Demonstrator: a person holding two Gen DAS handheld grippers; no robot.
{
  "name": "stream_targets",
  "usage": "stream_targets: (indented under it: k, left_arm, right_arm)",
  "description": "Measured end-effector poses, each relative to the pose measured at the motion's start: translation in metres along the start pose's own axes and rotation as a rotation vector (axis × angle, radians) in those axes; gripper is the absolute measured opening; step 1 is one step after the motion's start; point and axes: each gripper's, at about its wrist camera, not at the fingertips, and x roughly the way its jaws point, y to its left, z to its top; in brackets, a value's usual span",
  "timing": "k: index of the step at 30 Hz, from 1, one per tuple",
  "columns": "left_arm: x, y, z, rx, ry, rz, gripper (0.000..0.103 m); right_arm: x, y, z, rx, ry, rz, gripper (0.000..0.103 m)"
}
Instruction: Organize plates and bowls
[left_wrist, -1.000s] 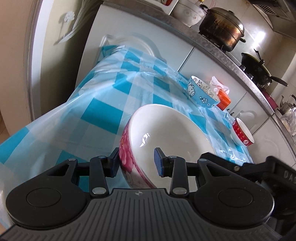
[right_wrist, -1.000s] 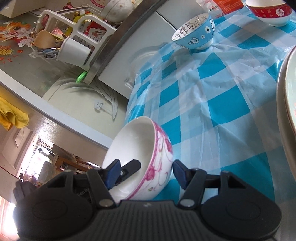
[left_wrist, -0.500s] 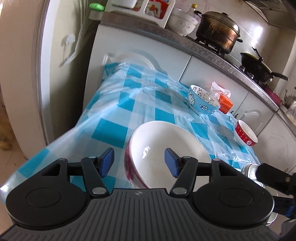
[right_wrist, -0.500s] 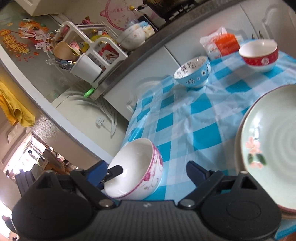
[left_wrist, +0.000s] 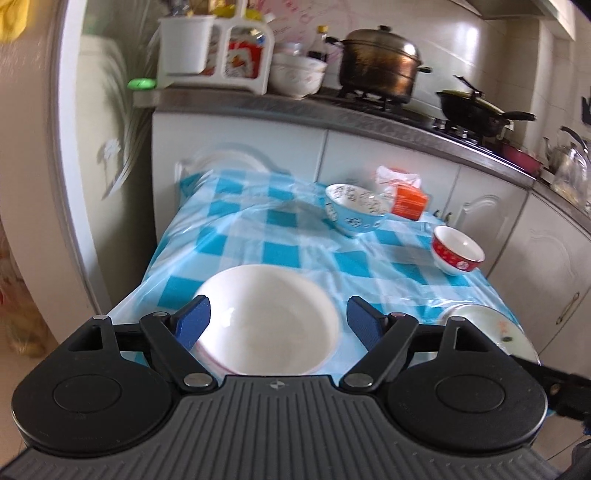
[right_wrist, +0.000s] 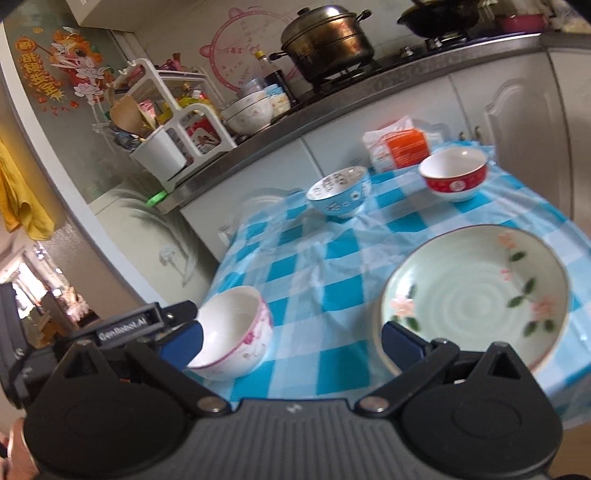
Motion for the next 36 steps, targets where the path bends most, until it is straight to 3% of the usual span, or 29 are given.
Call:
stream_targets:
  k: [6,13,19,25,29,36]
  left_arm:
    - [-0.017,-0.031,0.001,0.060,-0.031,-0.008,0.103]
    - [-0.028,-0.064,0.006,0.099,-0.047,-0.007,0.103]
    - [-0.017,-0.082,0.020,0.126,-0.039,-0.021,0.103]
    - [0.005,-0.087,0.038,0.128,-0.023,-0.035,0.103]
    - [0.025,-0.086,0.050,0.126,-0.011,-0.049,0.103]
    - [0.066,-0.087,0.061,0.117,0.009,-0.068,0.103]
  right_arm:
    - [-0.026,-0.009,0.002,-0.025,-0.037,-0.195,0.102]
    - [-0.073,-0.030,0.007,0.040,-0.189,-0.356,0.102]
    - [-0.099,-0.044,0.013,-0.014,-0.246,-0.270,0.102]
    - [-0.093,-0.057,0.026,-0.061,-0.203,-0.335,0.102]
    - [-0.089,-0.064,0.032,-0.072,-0.220,-0.371,0.102]
    - [-0.059,-0.079,0.048,-0.056,-0.136,-0.415,0.102]
